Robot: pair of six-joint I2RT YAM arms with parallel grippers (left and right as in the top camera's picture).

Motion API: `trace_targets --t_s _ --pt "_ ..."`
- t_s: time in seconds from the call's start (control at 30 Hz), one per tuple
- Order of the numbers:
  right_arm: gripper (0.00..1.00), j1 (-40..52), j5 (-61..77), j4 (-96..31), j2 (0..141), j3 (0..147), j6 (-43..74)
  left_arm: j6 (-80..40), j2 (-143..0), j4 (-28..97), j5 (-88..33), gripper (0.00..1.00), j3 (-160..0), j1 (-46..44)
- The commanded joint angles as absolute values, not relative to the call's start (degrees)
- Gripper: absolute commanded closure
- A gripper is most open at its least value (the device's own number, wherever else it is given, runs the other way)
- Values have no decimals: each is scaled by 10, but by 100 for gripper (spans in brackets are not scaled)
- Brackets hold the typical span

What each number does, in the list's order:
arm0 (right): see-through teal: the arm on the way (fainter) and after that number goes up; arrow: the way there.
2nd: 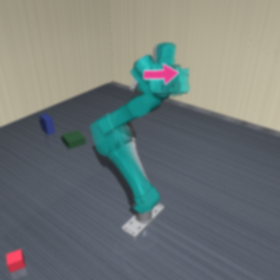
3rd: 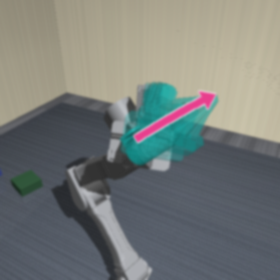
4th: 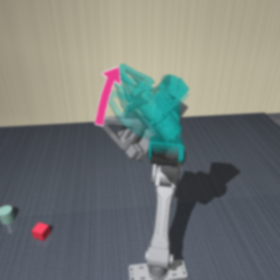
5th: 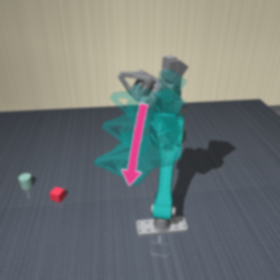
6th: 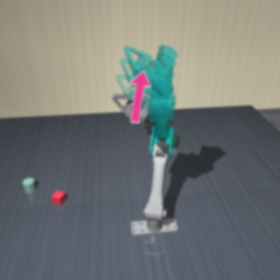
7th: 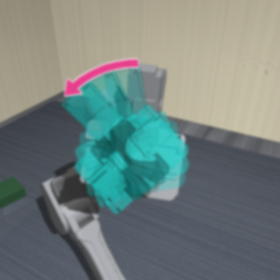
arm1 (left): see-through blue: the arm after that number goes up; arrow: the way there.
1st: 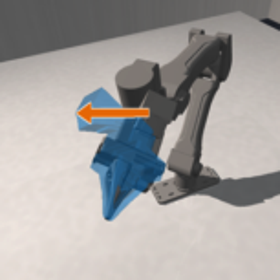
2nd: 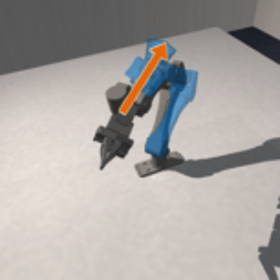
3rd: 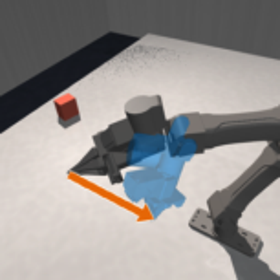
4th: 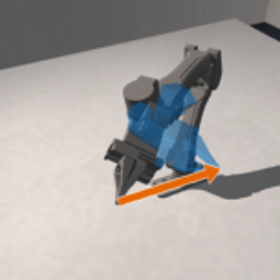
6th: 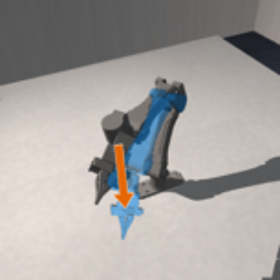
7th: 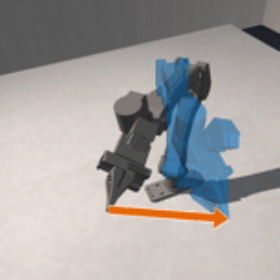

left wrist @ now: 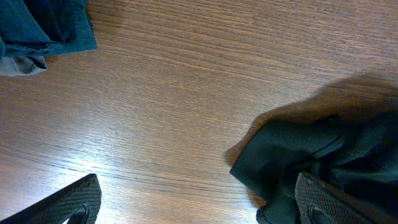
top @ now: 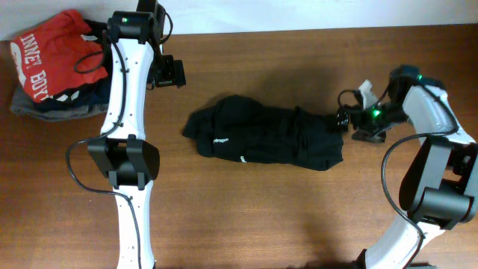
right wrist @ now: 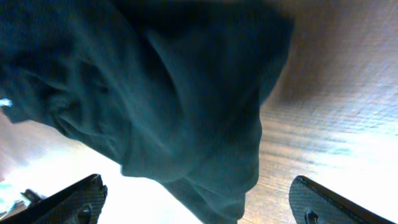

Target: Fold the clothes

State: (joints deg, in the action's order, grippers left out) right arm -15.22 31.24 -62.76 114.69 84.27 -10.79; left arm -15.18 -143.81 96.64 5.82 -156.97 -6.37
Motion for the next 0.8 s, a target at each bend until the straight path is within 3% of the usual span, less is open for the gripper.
trace_targets --t_s 0.0,0.5,0.6,0.73,0.77 --pt "1 -150 316 -596 1148 789 -95 -149 -1430 967 54 1 -1573 -65" --pt "2 -134 412 -483 1148 687 -59 -149 -1430 967 54 1 -1571 -72" --pt "17 -128 410 -468 1149 687 -39 -149 -1430 967 54 1 -1571 -72" --pt "58 -128 409 -449 1149 687 -13 -149 -1430 967 54 1 -1571 -72" --pt "73 -128 409 -446 1149 687 -14 -149 -1430 967 54 1 -1571 -72"
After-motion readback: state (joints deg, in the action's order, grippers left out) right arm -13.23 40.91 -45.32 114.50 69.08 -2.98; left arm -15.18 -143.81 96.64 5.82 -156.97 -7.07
